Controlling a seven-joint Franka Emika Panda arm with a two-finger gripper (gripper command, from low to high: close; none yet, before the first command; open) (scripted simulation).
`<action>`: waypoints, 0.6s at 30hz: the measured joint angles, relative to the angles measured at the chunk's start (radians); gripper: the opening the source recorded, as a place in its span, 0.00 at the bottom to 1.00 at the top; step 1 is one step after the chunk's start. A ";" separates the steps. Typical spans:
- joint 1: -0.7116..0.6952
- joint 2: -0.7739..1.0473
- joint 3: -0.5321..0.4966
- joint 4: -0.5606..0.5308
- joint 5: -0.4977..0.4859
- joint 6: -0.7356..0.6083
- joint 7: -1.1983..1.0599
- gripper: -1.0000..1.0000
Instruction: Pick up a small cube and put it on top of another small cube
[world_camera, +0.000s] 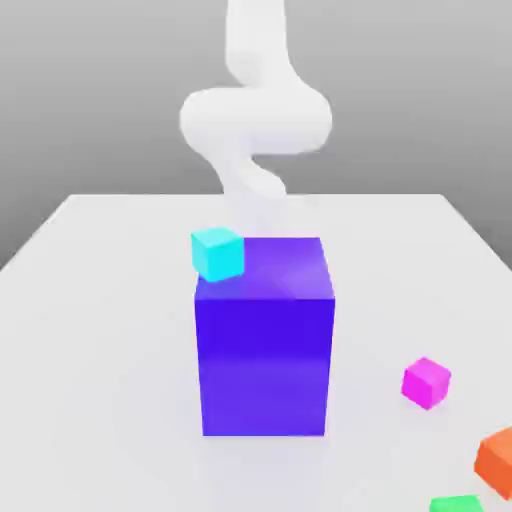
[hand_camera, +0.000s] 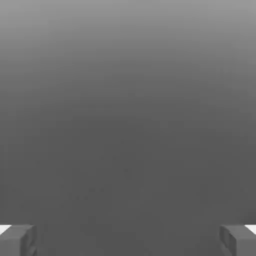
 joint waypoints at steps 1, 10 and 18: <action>0.016 0.041 0.014 -0.021 0.005 0.025 -0.003 0.50; 0.140 0.368 0.154 -0.191 0.027 0.226 -0.014 0.50; 0.257 0.660 0.281 -0.341 -0.029 0.403 0.031 0.50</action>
